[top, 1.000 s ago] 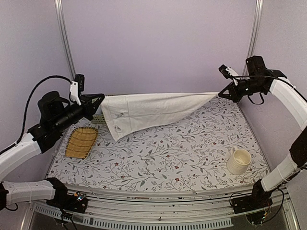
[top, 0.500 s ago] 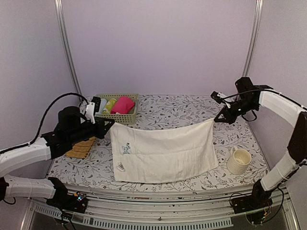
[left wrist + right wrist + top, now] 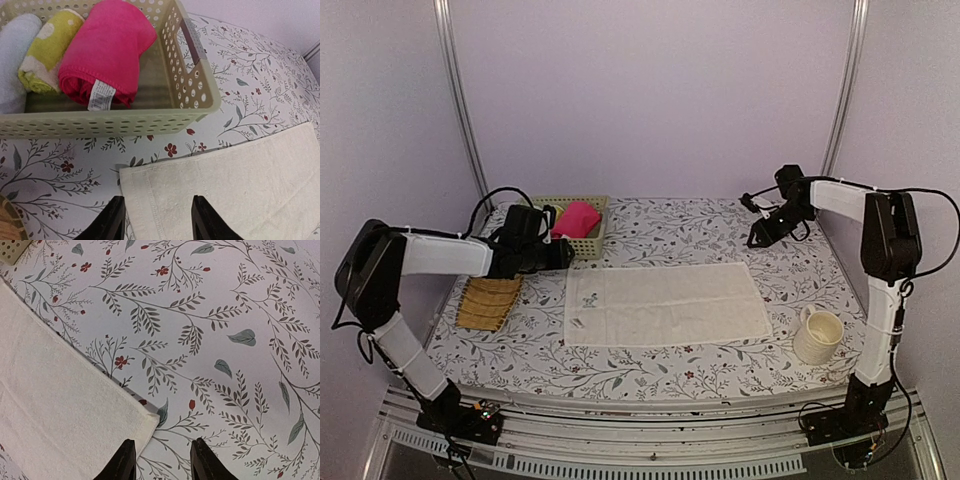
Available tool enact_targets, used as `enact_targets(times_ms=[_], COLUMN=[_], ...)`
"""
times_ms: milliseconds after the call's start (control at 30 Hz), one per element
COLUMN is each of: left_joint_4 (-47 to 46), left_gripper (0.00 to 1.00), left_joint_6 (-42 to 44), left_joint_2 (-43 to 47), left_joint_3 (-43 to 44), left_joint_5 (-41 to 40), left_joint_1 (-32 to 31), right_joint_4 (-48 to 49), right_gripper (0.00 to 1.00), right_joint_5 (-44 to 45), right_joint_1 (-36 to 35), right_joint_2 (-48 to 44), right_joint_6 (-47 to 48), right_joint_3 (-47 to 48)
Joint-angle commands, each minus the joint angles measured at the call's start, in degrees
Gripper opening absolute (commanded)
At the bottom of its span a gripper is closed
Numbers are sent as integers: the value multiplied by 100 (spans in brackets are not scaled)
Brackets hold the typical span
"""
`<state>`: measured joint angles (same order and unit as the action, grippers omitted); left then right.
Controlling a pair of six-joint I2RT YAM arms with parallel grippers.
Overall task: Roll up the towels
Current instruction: Flatten out the towel at the center of the board, then adjust the towel at the center of the board.
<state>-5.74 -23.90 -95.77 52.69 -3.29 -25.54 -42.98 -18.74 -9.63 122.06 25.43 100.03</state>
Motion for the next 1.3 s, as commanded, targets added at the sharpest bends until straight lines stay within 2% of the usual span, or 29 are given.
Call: enact_targets(times_ms=[0,100,167,300,400,700,833,1133,1267], left_joint_4=[361,645,919,1420,1785,1861,2033,2546,3020], left_gripper=[47,41,31,10,2,1,1,1,1], left_joint_6=[-234,-312,-362,-385,-459,-484,-777,-1909,-2088], left_joint_2=[530,766,891,1090,1091,625,600,1297,1739], left_joint_3=[-471,-818,-981,-1209,-1296,-1550,-1804,-2649,-2723], left_joint_5=[166,575,845,1362,1635,1950,1756,1578,1409], left_joint_1=[-224,-376,-476,-612,-705,-1067,-1286,-2053,-2234], right_joint_4=[-11,-112,-154,-380,-585,-628,-495,-512,-537], right_gripper=[40,39,39,33,26,22,22,23,25], right_joint_5=[-347,-406,-321,-265,-148,363,622,729,766], right_joint_1=[-138,-512,-780,-986,-997,-1010,-1006,-1006,-1008], right_joint_2=[-1006,-1657,-2062,-2350,-2233,-1837,-1810,-1886,-1921], right_joint_6=[124,713,1122,1361,1389,1579,1609,1712,1862], right_joint_3=[-1181,-2179,-2909,-3418,-3478,-3601,-3763,-3984,-4050])
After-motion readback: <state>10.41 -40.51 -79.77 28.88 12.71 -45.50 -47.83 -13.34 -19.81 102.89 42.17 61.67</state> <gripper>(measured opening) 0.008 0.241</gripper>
